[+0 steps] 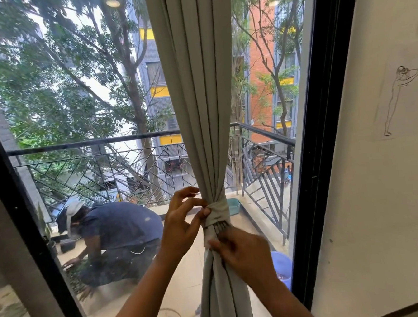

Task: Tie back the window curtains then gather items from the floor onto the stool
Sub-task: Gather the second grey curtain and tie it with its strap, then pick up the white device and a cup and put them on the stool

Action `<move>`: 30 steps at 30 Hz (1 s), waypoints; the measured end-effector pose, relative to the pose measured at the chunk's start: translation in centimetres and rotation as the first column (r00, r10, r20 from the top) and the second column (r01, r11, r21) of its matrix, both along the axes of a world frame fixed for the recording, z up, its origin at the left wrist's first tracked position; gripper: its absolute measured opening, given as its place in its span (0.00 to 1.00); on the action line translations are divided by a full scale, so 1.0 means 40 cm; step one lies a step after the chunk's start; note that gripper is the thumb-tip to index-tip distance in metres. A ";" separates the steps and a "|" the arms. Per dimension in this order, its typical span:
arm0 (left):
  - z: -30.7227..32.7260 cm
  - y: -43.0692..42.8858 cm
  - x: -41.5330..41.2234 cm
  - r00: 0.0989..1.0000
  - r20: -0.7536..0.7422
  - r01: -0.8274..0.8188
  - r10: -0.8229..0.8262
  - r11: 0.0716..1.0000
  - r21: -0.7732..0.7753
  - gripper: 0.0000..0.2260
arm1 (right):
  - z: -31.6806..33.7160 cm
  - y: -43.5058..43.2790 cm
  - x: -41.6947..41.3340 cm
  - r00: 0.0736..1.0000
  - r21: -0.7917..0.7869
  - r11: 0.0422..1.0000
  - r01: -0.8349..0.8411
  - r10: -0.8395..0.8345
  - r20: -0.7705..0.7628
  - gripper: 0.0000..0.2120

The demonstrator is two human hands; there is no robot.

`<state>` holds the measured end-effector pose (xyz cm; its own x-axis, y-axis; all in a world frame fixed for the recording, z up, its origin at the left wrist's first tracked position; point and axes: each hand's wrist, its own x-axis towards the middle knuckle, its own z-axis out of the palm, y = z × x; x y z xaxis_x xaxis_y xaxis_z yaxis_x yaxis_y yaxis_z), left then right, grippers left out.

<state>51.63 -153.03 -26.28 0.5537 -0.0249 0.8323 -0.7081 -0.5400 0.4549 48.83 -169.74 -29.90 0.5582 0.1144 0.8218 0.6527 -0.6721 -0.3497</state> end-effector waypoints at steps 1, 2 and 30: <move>0.000 0.008 0.001 0.994 -0.085 0.072 -0.075 0.997 -0.043 0.08 | 0.030 -0.006 -0.007 0.997 0.164 0.985 -0.049 0.057 -0.046 0.17; 0.005 0.010 -0.004 0.966 -0.181 0.161 -0.185 0.977 -0.142 0.11 | 0.054 -0.011 0.000 0.995 0.329 0.943 -0.059 0.084 -0.061 0.14; -0.242 -0.069 -0.175 0.782 -0.622 -0.348 0.018 0.841 -0.414 0.22 | -0.046 -0.083 0.018 0.613 0.145 0.958 -0.249 0.271 -0.742 0.25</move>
